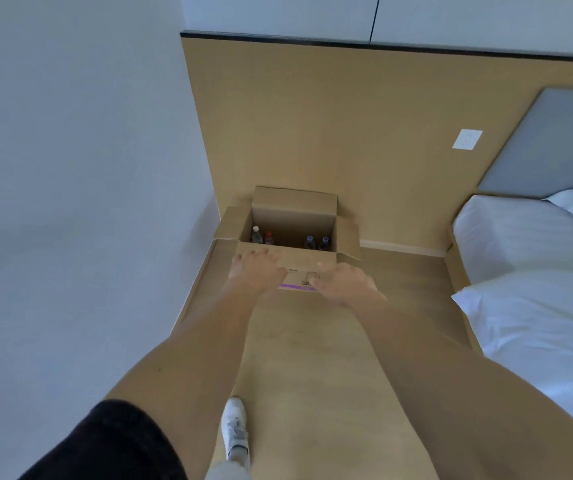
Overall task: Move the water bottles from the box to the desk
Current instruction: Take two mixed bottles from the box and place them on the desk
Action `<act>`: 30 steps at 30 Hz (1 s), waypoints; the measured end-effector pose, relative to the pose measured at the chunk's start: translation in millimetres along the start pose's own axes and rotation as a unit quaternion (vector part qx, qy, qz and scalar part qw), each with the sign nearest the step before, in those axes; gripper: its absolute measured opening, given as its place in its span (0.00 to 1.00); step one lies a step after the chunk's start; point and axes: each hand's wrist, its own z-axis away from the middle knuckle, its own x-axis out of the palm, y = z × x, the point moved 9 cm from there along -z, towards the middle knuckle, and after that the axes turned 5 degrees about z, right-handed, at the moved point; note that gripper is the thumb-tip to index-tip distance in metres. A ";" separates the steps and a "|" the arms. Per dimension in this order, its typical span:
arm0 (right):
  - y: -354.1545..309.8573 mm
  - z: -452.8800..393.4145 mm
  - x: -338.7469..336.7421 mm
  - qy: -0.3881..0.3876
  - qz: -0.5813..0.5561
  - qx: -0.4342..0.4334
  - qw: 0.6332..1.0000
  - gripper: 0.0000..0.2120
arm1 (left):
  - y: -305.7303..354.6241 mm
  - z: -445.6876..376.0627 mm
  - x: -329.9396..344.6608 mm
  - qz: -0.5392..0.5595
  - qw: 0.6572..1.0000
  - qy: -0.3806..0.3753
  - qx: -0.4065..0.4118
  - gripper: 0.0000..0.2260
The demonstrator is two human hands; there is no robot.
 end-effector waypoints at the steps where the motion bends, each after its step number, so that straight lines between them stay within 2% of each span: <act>1: 4.3 -10.6 -4.1 0.003 -0.007 0.012 1.000 0.27 | 3.0 -15.2 -0.6 0.002 1.000 -0.001 0.010 0.22; 6: 11.8 -74.6 -29.9 0.013 -0.008 0.040 0.999 0.24 | 13.9 -101.1 -9.1 0.006 0.998 -0.008 0.070 0.23; 14: 8.1 -175.4 -78.4 0.022 -0.028 0.106 0.994 0.27 | 4.9 -236.8 -51.9 -0.011 0.992 -0.024 0.119 0.23; 22: -5.0 -262.7 -101.3 0.019 -0.031 0.123 0.992 0.27 | -28.9 -327.5 -61.8 -0.016 0.991 -0.066 0.118 0.24; 30: -2.5 -363.9 -99.3 -0.012 -0.040 0.096 0.994 0.28 | -49.3 -414.6 -53.5 -0.009 0.992 -0.090 0.093 0.24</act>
